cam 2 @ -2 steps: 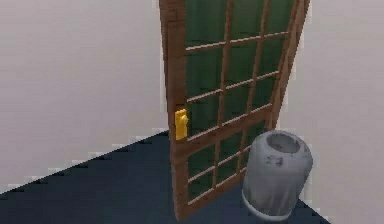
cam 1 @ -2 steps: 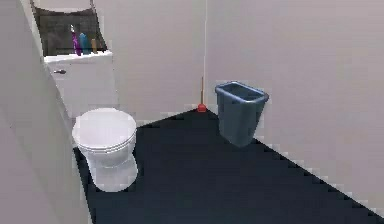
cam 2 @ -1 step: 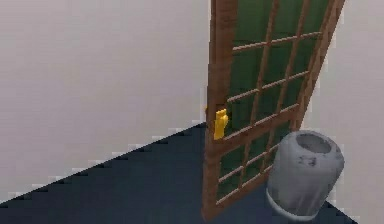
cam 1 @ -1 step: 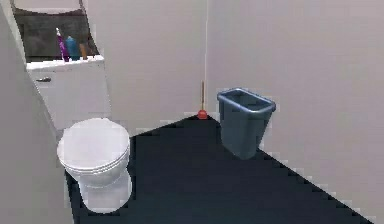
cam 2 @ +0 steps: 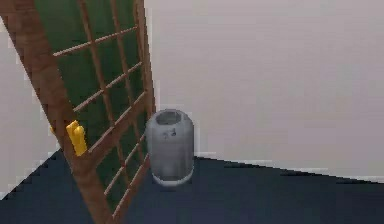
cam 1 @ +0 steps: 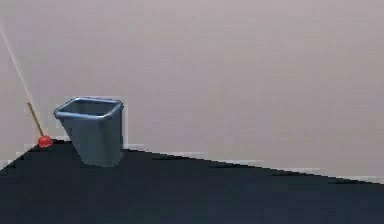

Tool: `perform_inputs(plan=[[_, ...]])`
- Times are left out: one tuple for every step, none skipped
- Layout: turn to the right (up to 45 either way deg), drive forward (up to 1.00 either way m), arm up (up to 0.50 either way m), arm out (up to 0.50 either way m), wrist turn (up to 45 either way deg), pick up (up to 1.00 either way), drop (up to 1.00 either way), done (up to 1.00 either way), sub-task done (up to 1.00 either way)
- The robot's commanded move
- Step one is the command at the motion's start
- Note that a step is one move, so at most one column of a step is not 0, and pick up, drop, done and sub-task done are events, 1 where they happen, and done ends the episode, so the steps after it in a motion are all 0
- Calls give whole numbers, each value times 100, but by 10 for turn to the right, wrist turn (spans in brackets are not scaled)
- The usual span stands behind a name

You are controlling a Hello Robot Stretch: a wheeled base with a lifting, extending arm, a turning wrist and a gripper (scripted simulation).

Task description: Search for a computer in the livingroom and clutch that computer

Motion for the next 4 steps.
perform_inputs(plan=[[300,0,0,0,0,0,0,0,0],[0,100,0,0,0,0,0,0,0],[240,0,0,0,0,0,0,0,0],[0,15,0,0,0,0,0,0,0]])
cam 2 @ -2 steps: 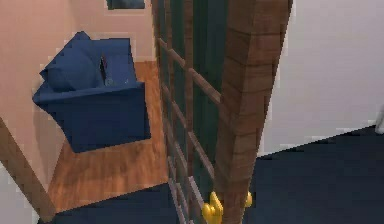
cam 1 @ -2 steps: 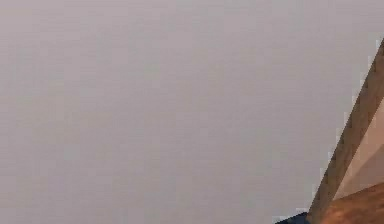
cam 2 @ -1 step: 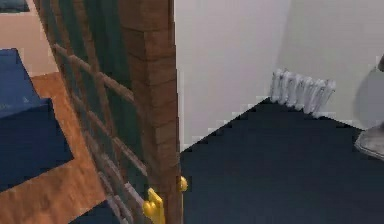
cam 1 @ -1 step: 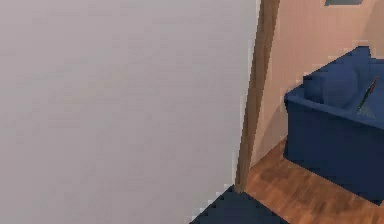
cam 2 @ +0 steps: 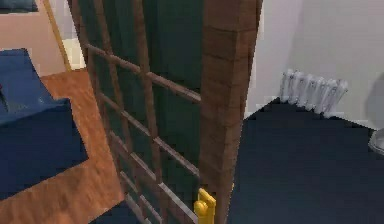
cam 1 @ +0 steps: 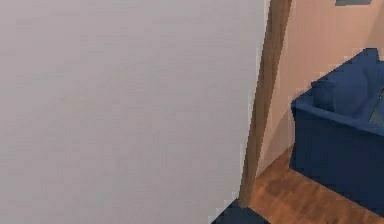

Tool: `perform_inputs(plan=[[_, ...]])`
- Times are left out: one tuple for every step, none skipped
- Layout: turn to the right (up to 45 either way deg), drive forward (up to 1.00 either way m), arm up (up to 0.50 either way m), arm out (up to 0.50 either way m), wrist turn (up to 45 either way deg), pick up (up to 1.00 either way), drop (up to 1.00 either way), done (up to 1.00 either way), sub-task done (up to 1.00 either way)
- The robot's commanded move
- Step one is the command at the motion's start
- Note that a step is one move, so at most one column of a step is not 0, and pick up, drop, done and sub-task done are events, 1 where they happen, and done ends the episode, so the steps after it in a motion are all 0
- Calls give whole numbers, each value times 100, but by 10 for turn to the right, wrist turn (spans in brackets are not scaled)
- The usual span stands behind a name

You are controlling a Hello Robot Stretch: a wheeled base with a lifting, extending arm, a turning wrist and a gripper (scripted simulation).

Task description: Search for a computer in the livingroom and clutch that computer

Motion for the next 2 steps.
perform_inputs(plan=[[450,0,0,0,0,0,0,0,0],[0,100,0,0,0,0,0,0,0]])
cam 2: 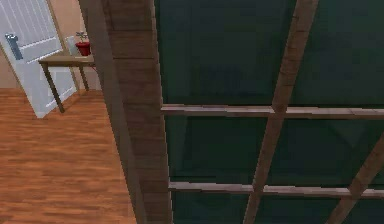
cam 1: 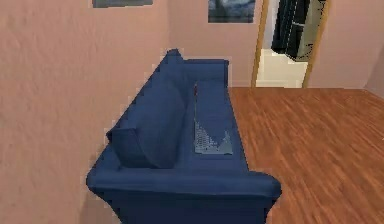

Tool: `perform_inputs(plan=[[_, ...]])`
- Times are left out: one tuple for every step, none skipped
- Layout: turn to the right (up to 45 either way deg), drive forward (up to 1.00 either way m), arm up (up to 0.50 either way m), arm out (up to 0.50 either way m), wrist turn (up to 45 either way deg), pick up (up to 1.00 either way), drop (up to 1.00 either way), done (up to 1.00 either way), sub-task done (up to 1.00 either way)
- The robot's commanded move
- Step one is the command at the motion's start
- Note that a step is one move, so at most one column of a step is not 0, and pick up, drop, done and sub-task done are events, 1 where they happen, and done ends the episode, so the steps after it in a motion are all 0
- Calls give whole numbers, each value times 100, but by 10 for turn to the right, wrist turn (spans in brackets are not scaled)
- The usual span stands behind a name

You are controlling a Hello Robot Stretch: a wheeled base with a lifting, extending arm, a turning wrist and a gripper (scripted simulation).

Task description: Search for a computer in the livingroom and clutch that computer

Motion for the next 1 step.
perform_inputs(plan=[[60,0,0,0,0,0,0,0,0]])
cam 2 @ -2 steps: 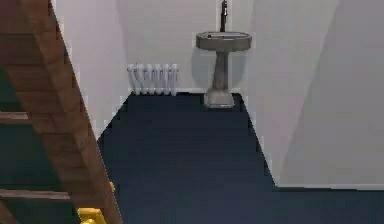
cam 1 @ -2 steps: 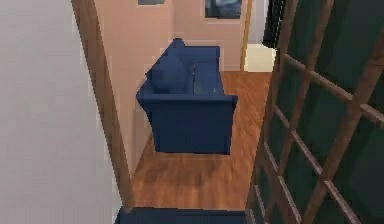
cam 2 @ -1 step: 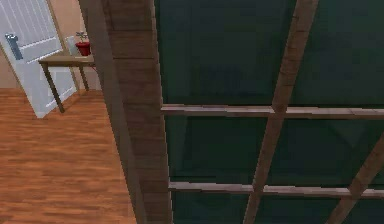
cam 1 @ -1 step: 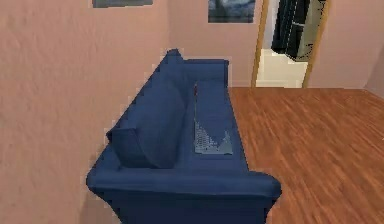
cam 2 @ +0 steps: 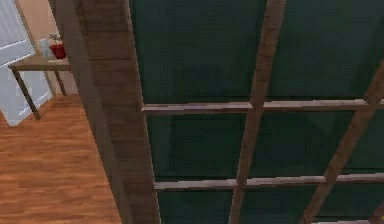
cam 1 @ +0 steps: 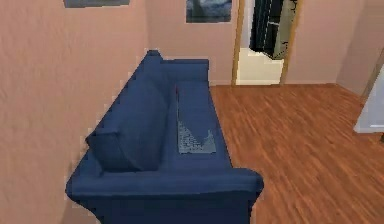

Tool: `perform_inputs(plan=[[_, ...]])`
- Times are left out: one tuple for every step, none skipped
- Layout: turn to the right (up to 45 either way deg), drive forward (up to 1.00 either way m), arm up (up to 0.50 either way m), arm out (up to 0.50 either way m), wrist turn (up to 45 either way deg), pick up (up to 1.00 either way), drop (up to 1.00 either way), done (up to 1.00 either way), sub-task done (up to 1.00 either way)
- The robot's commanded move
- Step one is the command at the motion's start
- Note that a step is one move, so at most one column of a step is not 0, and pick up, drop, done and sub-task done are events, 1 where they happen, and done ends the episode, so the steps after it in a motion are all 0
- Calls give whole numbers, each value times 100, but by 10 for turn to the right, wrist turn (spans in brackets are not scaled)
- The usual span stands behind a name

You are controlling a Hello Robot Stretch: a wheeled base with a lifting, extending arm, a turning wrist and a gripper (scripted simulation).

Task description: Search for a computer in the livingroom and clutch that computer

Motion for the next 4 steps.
perform_inputs(plan=[[0,30,0,0,0,0,0,0,0],[-450,0,0,0,0,0,0,0,0],[-390,0,0,0,0,0,0,0,0],[450,0,0,0,0,0,0,0,0]])
